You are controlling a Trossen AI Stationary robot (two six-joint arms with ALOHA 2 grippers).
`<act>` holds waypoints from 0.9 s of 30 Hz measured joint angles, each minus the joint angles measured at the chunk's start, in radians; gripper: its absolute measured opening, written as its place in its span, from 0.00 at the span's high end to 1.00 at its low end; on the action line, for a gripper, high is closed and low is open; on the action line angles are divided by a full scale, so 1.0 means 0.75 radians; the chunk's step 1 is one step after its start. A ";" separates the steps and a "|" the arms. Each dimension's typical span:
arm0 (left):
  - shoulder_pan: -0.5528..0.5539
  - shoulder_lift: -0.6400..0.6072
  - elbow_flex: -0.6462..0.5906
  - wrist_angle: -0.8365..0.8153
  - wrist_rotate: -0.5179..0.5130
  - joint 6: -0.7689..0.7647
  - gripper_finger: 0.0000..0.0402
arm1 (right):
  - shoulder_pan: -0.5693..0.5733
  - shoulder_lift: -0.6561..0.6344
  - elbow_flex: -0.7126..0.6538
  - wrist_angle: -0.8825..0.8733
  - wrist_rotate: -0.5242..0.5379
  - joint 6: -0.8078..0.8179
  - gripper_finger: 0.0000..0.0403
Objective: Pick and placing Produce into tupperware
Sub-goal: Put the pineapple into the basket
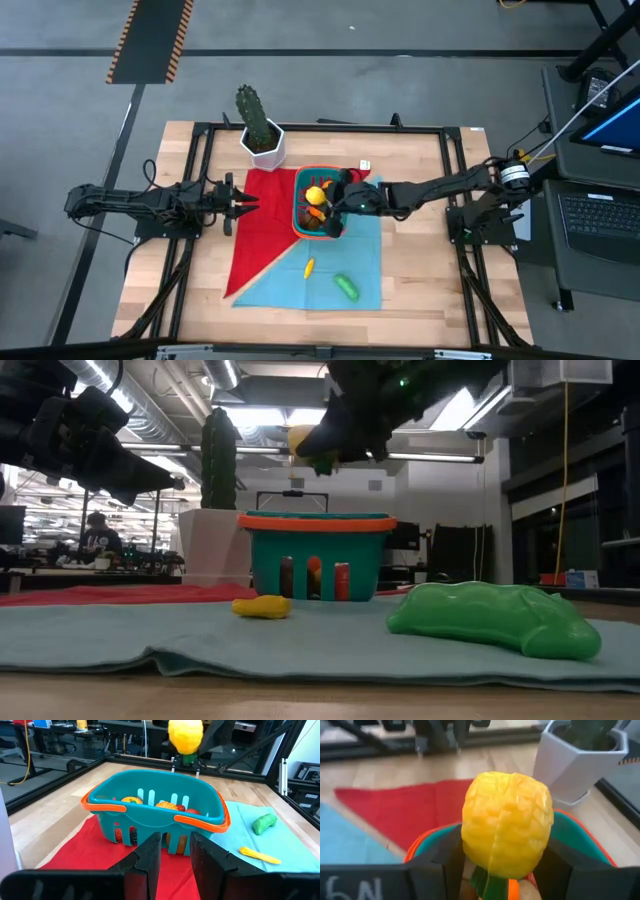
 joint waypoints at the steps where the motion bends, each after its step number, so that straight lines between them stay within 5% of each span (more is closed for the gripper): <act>1: 0.000 0.000 0.000 0.000 0.000 0.000 0.76 | 0.001 0.000 0.032 -0.068 -0.005 -0.004 0.54; 9: 0.000 0.000 0.000 0.000 0.000 0.001 0.76 | -0.016 0.007 0.282 -0.659 -0.164 -0.009 0.54; 27: 0.000 0.000 0.000 0.000 0.000 0.000 0.76 | -0.029 0.048 0.336 -0.701 -0.305 -0.080 0.54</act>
